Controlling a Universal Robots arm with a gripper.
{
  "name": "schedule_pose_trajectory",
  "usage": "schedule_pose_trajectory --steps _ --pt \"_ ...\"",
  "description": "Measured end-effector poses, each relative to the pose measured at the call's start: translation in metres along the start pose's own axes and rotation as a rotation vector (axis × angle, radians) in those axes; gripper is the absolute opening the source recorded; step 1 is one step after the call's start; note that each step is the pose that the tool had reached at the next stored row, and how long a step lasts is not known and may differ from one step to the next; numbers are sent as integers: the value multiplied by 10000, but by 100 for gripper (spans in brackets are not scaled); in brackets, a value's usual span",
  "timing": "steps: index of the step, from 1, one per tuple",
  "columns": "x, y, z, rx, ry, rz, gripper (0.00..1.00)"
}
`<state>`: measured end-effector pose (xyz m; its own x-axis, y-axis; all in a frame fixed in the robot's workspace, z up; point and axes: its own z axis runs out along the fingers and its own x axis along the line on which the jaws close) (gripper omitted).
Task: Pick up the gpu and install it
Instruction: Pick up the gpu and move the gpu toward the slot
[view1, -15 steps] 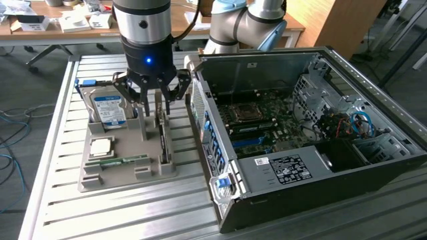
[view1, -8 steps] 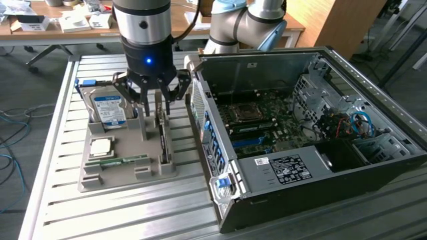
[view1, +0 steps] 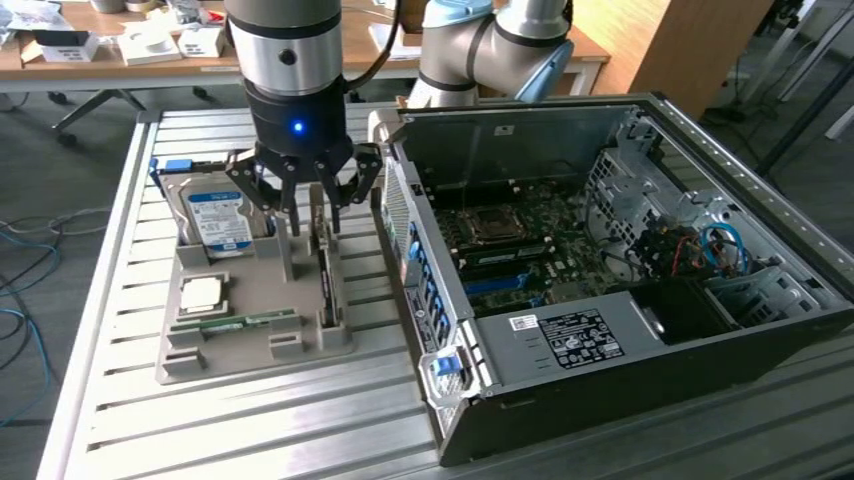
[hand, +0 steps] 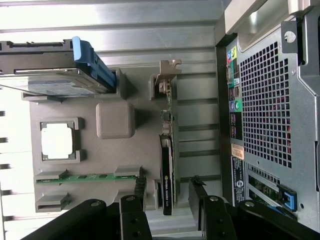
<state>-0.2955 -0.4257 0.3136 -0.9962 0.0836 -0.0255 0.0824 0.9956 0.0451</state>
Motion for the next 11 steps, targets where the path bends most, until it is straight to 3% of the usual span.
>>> schedule_pose_trajectory --steps 11 --pt "1 -2 51 -7 -2 1 47"
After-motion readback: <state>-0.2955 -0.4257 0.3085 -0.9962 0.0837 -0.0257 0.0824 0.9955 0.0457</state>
